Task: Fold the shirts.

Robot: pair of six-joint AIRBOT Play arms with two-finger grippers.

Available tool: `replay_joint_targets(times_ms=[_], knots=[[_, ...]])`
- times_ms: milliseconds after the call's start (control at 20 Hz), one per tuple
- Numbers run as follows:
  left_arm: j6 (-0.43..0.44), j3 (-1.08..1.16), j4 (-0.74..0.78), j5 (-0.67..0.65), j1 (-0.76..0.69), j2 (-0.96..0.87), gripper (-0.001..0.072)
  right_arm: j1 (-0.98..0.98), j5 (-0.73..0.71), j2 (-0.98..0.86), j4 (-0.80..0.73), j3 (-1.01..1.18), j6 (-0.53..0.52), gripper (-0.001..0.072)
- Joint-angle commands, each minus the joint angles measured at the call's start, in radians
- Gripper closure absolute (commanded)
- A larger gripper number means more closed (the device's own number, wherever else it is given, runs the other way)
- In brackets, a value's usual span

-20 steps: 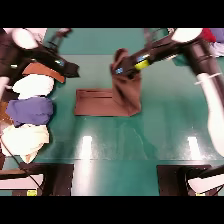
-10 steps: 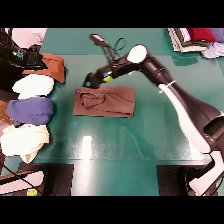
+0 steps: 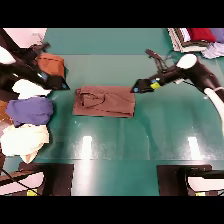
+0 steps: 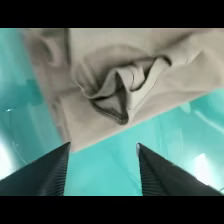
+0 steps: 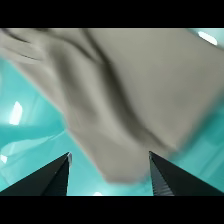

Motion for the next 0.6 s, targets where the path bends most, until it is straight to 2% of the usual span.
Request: replay_joint_targets(times_ms=[0, 100, 250, 400, 450, 500, 550], knots=[[0.049, -0.184, -0.016, 0.226, -0.114, -0.01, 0.0217, -0.095, -0.038, 0.102, 0.008, -0.166, 0.001, 0.0165], [0.054, -0.217, -0.021, 0.302, -0.15, -0.029, 0.0217, -0.117, -0.055, 0.136, 0.012, -0.225, 0.001, 0.0166], [0.097, -0.219, -0.063, 0.309, -0.185, -0.079, 0.0217, -0.127, -0.073, 0.171, 0.011, -0.293, 0.001, 0.0166], [0.098, -0.219, -0.059, 0.307, -0.198, -0.105, 0.0229, -0.127, -0.07, 0.177, 0.012, -0.309, 0.001, 0.0165], [0.098, -0.211, -0.047, 0.294, -0.195, -0.103, 0.0546, -0.127, -0.067, 0.177, 0.013, -0.307, 0.001, 0.0165], [0.096, -0.192, -0.026, 0.252, -0.185, -0.102, 0.0686, -0.127, -0.066, 0.176, 0.013, -0.302, 0.001, 0.0165], [0.095, -0.158, -0.001, 0.181, -0.167, -0.101, 0.0685, -0.127, -0.064, 0.177, 0.013, -0.294, 0.002, 0.0166]])
